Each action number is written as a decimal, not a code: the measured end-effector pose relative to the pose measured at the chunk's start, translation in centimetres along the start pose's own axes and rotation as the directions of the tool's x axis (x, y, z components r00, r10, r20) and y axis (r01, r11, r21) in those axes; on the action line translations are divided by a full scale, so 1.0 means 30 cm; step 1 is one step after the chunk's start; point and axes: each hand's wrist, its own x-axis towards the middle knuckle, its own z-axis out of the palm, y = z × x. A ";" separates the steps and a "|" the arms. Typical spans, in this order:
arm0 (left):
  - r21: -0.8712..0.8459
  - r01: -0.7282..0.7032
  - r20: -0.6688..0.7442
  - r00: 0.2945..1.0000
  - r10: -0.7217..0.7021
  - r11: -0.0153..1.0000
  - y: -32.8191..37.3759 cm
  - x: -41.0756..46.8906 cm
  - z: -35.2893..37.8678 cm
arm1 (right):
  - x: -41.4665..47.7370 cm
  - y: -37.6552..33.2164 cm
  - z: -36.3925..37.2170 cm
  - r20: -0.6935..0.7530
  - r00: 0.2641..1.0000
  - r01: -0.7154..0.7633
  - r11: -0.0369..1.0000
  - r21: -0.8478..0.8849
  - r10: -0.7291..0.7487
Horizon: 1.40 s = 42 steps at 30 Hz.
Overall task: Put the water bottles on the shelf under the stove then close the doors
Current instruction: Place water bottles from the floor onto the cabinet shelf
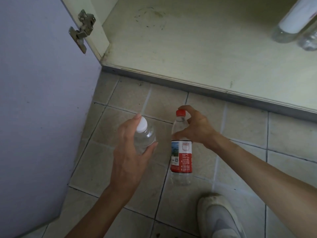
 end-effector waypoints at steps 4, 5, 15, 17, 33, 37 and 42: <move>0.041 -0.092 0.064 0.994 0.090 0.995 -0.001 0.016 0.000 | -0.095 0.029 -0.029 -0.134 0.989 0.078 0.995 0.066 -0.068; 0.050 -0.125 0.090 0.989 0.120 0.991 0.000 0.024 0.001 | -0.121 0.033 -0.035 -0.161 0.983 0.098 0.992 0.083 -0.083; -0.135 -0.157 0.205 0.962 0.182 0.978 0.194 0.096 0.110 | -0.352 0.077 -0.230 -0.490 0.863 0.272 0.930 0.246 -0.123; -0.226 -0.120 0.202 0.965 0.167 0.967 0.274 0.133 0.154 | -0.392 0.095 -0.299 -0.572 0.807 0.334 0.912 0.237 -0.146; -0.367 -0.412 0.263 0.814 0.517 0.834 0.827 0.553 0.539 | -0.424 0.184 -0.915 -0.856 0.370 0.468 0.869 -0.164 -0.361; -0.355 -0.399 0.258 0.827 0.499 0.845 0.851 0.613 0.649 | -0.356 0.195 -0.975 -0.857 0.328 0.412 0.876 -0.249 -0.398; -0.315 -0.383 0.264 0.844 0.467 0.868 0.860 0.647 0.739 | -0.316 0.216 -0.955 -0.880 0.286 0.329 0.901 -0.281 -0.379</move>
